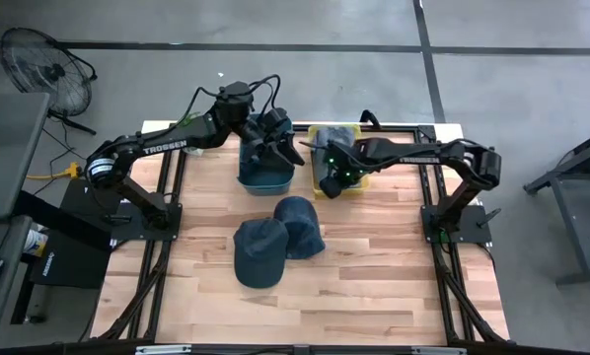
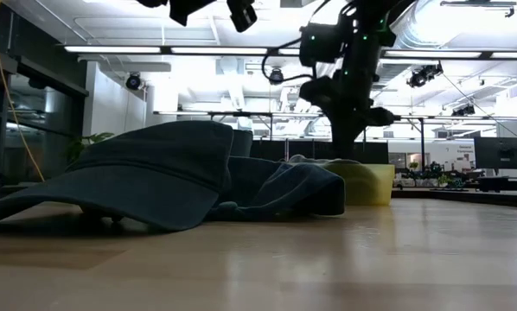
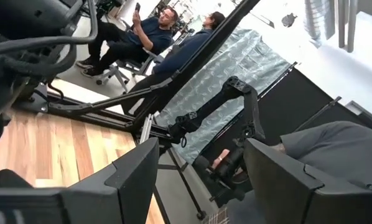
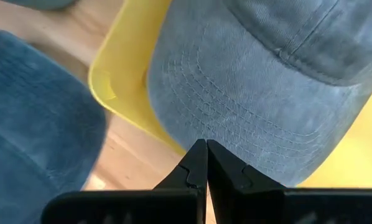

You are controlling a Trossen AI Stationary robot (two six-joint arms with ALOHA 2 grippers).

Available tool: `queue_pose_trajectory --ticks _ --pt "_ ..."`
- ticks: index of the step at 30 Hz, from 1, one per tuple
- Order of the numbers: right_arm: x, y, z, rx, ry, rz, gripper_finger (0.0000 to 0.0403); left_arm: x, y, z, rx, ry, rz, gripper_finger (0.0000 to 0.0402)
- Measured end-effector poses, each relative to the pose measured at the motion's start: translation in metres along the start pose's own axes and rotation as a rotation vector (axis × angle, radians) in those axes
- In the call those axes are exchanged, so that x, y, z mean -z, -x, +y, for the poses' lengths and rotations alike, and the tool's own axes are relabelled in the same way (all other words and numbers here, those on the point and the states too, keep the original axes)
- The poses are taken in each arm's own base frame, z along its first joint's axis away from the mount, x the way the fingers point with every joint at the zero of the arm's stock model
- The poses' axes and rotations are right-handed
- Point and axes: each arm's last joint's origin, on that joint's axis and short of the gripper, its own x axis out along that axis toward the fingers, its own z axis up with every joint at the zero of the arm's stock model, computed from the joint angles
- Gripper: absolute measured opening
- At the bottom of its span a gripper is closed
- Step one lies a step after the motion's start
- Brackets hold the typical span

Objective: Pick & Place hat
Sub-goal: Put the gray cap into the yellow bin, then put the left blue cap into the blue bin

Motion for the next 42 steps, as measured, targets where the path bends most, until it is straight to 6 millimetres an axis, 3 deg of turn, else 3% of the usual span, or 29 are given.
queue_pose_trajectory --ticks 10,17,25,32,37,42 --pt "-0.005 -0.027 -0.006 0.08 -0.017 0.037 0.0 0.001 0.0 0.0 0.024 0.005 0.026 0.0234" --pt "-0.008 -0.024 -0.007 0.081 -0.021 0.013 0.0 0.001 0.006 -0.007 0.035 -0.006 0.04 0.0234" --pt "-0.006 -0.001 -0.005 0.035 -0.01 -0.041 0.0 0.007 0.031 -0.026 -0.11 -0.027 0.031 0.0234" --pt "-0.002 0.034 -0.003 -0.071 0.05 -0.126 0.0 0.032 0.044 -0.04 -0.344 0.005 0.124 0.0234" --pt "0.002 0.058 0.003 -0.177 0.121 -0.211 0.0 0.051 0.043 -0.044 -0.503 0.067 0.223 0.0234" --pt "0.014 0.075 0.015 -0.238 0.203 -0.263 0.0 0.066 0.031 -0.051 -0.547 0.09 0.329 0.0234"
